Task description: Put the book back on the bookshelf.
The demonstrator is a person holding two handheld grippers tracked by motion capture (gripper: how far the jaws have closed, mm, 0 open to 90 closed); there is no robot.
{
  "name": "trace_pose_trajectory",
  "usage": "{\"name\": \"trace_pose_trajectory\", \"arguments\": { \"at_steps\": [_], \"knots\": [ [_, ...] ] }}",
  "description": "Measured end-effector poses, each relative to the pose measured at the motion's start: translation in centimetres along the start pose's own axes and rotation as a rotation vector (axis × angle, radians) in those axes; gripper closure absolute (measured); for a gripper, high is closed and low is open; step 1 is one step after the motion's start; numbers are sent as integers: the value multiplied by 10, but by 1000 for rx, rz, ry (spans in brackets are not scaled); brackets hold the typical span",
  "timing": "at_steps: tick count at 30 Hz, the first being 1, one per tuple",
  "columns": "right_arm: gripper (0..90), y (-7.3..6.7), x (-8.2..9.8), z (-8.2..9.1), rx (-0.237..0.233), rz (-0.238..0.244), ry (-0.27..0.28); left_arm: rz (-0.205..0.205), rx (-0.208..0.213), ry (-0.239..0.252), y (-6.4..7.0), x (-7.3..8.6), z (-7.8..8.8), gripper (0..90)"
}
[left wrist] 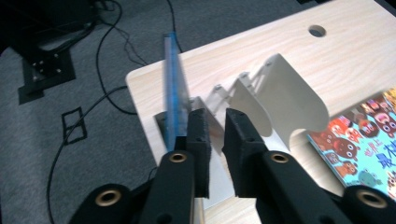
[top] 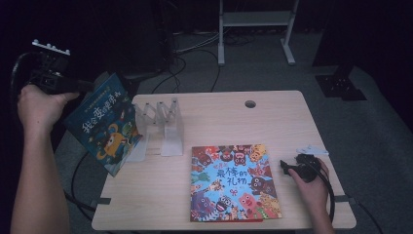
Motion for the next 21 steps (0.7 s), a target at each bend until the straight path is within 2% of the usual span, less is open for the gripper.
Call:
{"name": "trace_pose_trajectory", "arguments": {
  "at_steps": [4,9,14,16,17,21],
  "knots": [
    [211,0,0,0,0,0,1,-35,36,7,13,7,-9,740],
    [211,0,0,0,0,0,1,-91,64,16,30,19,-24,635],
    [212,0,0,0,0,0,1,-126,97,36,42,35,-43,509],
    [211,0,0,0,0,0,1,-136,104,35,44,38,-46,505],
    [211,0,0,0,0,1,1,-137,101,35,46,42,-49,461],
    [200,0,0,0,2,-1,-2,-141,139,25,53,57,-63,416]
  ]
}}
Point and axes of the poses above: each handheld gripper's, and its own axes: z roughly backward along the jaws, x roughly out of its underside, y roughly to its right, the point moved 1 cm from there along -z, roughly forward along the jaws, and after that the axes turned 13 degrees about z, right-handed, at the moved point
